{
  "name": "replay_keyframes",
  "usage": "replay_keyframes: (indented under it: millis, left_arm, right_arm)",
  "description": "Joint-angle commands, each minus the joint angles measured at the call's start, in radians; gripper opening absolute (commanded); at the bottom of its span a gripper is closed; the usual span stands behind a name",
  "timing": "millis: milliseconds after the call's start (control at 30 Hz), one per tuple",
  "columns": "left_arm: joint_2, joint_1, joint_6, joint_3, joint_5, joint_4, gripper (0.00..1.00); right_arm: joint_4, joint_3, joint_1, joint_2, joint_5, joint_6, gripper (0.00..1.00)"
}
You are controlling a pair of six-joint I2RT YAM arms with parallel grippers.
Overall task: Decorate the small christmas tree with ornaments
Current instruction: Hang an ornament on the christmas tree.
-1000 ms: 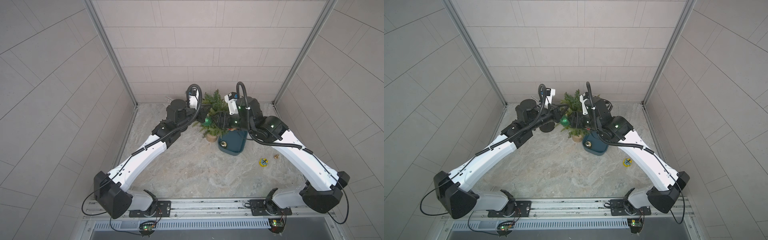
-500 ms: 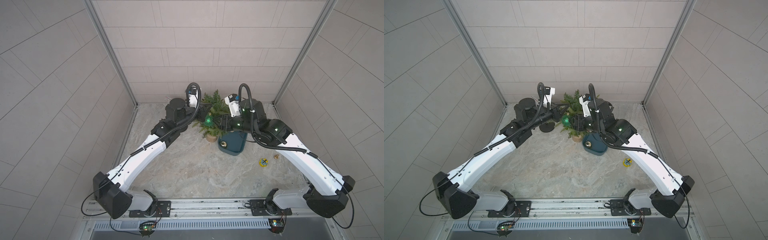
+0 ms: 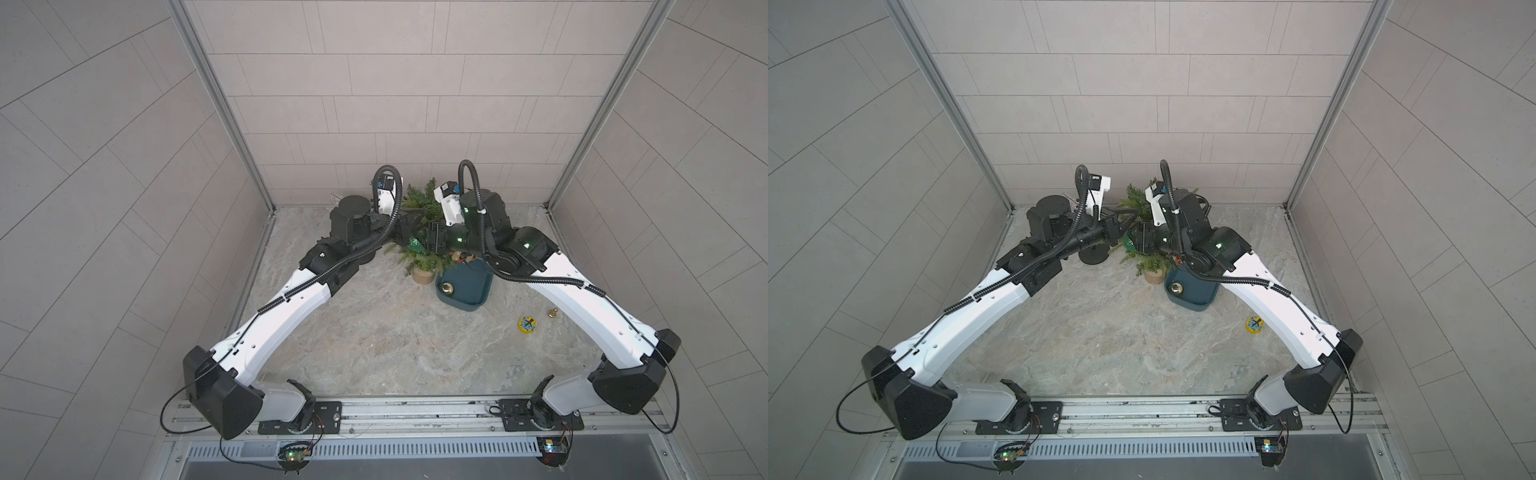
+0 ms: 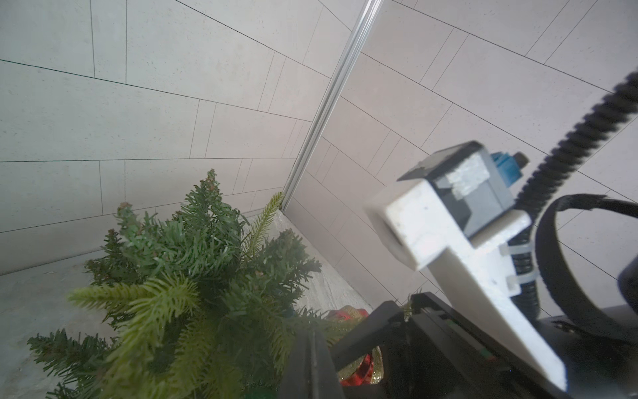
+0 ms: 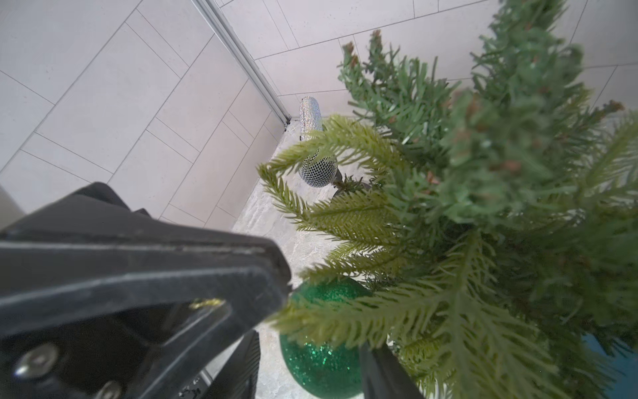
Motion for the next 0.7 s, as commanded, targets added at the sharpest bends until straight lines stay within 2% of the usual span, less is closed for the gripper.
replay_keyframes:
  millis: [0,233,367,667]
  left_arm:
    - [-0.032,0.004,-0.002,0.032,0.025,0.014,0.0]
    - [-0.042,0.004,0.005,0.022,0.023,0.007,0.0]
    - [-0.046,0.004,0.0,0.016,0.025,0.012,0.0]
    - [-0.047,0.004,-0.004,0.007,0.024,0.021,0.0]
  right_arm:
    - [0.032,0.023,-0.003,0.008,0.029,-0.009,0.46]
    - [0.048,0.031,-0.002,0.027,0.026,-0.011,0.34]
    - [0.064,0.025,-0.003,0.031,0.031,-0.012,0.37]
    - [0.069,-0.001,-0.002,0.024,0.026,-0.015,0.05]
